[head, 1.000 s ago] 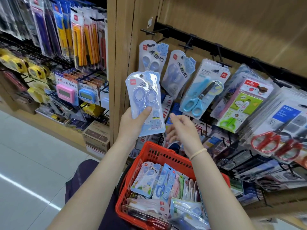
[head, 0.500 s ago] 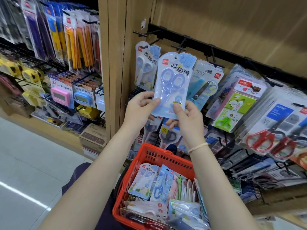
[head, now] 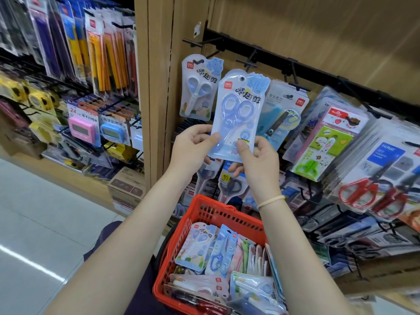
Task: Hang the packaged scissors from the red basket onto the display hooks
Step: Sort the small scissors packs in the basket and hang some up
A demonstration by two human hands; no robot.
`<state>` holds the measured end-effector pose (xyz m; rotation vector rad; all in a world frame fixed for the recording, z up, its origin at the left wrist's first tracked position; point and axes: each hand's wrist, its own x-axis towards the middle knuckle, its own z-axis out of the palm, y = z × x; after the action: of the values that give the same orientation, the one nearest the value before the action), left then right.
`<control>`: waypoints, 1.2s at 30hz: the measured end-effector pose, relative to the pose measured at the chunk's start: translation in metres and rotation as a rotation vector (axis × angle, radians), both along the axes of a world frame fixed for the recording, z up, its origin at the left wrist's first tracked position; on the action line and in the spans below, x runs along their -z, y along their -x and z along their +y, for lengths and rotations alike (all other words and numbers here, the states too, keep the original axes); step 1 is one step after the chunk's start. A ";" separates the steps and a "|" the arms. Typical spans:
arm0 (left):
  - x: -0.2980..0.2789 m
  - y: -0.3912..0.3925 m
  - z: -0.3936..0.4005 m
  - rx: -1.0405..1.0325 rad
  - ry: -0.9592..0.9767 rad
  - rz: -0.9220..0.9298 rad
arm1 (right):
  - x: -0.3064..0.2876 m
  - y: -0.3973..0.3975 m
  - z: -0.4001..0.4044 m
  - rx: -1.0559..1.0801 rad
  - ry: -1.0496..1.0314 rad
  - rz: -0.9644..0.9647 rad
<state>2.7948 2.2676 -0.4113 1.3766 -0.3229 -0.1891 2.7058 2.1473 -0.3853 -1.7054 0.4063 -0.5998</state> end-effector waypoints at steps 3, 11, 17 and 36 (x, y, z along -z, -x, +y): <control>0.003 -0.005 -0.002 -0.009 -0.073 -0.172 | 0.003 -0.005 -0.003 0.099 0.203 -0.031; 0.013 -0.043 -0.020 0.030 -0.420 -0.426 | 0.020 -0.042 -0.032 0.075 0.672 0.140; 0.025 -0.047 -0.022 0.070 -0.504 -0.459 | 0.026 -0.039 -0.039 0.050 0.686 0.171; 0.254 0.088 0.044 0.195 -1.087 -0.234 | 0.301 0.082 -0.050 -0.082 0.120 1.104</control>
<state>2.7066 2.3118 -0.6655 2.4525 -0.5936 -0.3990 2.6234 2.0974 -0.6862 -2.0400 1.0703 0.4561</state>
